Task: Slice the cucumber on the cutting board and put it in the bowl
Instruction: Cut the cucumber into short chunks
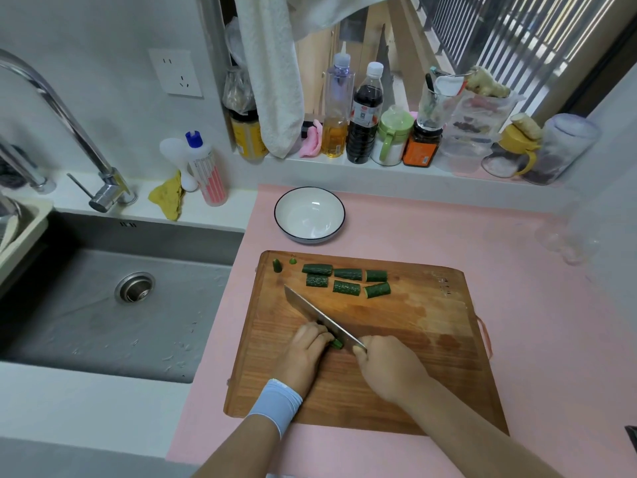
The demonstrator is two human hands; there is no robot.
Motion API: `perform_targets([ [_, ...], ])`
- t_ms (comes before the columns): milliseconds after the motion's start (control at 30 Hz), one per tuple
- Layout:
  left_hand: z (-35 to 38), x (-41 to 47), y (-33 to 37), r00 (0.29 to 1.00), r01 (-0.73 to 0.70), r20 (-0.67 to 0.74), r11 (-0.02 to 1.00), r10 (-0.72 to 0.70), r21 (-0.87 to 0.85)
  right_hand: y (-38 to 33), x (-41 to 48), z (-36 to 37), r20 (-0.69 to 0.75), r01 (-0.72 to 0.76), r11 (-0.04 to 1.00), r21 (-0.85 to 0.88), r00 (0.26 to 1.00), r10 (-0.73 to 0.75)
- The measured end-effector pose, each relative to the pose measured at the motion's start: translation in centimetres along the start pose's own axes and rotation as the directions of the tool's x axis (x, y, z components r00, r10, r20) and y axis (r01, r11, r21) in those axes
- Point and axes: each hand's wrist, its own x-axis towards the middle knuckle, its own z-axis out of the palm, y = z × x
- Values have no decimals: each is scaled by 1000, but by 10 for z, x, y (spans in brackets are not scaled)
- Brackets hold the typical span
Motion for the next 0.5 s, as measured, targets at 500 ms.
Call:
perform_targets([
  [500, -4, 4, -1, 998, -39, 47, 996, 35, 75, 0, 5, -12, 59, -32, 987, 155, 998, 23],
])
